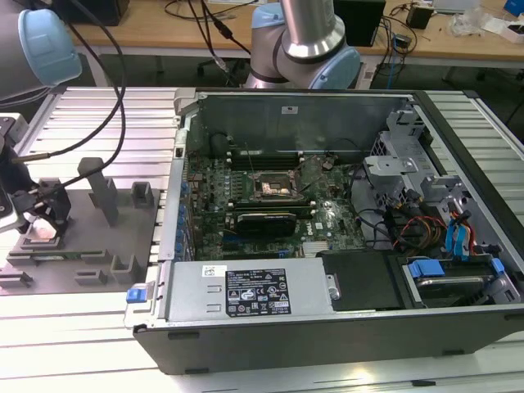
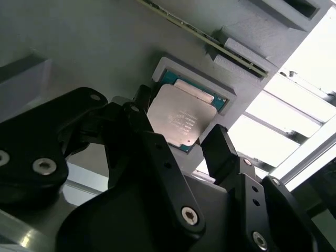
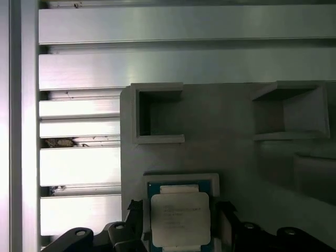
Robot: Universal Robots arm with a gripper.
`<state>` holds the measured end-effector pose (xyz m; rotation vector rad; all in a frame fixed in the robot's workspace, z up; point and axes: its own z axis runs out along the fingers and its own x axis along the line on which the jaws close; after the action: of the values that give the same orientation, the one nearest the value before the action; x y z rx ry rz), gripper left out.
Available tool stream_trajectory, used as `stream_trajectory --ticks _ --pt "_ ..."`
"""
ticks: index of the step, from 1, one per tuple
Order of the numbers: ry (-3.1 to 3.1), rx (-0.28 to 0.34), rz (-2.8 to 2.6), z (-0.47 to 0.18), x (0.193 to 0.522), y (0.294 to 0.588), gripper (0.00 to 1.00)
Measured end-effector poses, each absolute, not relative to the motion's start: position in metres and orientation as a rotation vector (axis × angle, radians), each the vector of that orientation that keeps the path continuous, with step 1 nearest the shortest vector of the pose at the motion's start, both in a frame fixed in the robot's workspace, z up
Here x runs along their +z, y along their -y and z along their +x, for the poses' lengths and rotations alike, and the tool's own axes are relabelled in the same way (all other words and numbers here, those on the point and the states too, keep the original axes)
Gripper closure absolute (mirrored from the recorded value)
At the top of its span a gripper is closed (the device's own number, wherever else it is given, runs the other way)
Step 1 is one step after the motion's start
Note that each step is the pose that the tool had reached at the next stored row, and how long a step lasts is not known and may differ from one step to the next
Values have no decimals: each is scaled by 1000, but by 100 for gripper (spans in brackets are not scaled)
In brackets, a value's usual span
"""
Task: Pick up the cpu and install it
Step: 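Pick up the cpu and move it towards the insertion slot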
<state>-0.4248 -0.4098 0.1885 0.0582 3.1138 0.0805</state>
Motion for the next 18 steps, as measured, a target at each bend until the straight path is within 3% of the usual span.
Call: stream_trajectory --ticks 12,14,18 --pt "-3114 80 58 -425 189 410 34" --pt "-3114 80 58 -425 189 410 42" --pt "-3114 80 58 -425 189 410 45"
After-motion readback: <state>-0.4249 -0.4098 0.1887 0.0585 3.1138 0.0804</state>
